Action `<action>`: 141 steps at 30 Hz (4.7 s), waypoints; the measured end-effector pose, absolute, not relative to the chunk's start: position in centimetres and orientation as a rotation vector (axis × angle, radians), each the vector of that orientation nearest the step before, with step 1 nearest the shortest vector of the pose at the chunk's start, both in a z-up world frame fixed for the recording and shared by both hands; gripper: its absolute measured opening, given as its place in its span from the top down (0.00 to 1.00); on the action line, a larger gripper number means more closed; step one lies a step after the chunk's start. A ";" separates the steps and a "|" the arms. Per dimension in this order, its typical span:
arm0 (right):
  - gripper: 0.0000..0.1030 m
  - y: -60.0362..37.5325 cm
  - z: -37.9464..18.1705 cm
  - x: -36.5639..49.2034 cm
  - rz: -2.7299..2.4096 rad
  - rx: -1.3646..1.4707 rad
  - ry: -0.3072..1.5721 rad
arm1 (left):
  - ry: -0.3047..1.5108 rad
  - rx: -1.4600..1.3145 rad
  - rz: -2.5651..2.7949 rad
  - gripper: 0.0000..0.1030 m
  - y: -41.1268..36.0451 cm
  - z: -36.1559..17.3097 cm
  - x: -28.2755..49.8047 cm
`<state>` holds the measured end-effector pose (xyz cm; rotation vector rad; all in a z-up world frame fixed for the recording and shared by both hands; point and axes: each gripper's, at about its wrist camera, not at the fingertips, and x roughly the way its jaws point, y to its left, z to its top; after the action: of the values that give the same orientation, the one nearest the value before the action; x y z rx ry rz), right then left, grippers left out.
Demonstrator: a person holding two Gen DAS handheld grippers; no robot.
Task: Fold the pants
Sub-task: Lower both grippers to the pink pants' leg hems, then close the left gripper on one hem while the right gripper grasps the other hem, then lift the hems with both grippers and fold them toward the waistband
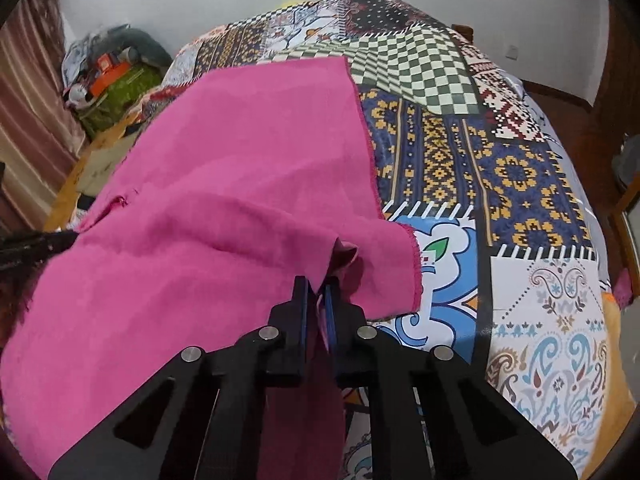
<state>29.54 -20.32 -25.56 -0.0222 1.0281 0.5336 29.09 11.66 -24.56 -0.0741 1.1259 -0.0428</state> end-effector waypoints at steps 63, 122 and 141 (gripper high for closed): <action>0.94 -20.2 -27.4 32.0 0.498 -0.086 1.069 | 1.118 -0.021 0.024 0.94 12.5 -25.3 32.9; 0.36 -14.3 -21.9 45.2 0.499 -0.100 0.881 | 1.077 -0.203 0.073 0.48 20.5 -28.3 42.0; 0.97 -10.9 -22.6 47.1 0.503 -0.135 0.876 | 1.024 -0.095 0.102 0.91 18.7 -26.3 41.9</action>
<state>47.06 -10.91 -22.62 -0.1353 0.8760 0.5034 41.91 18.71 -26.29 -0.0952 1.0245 0.1017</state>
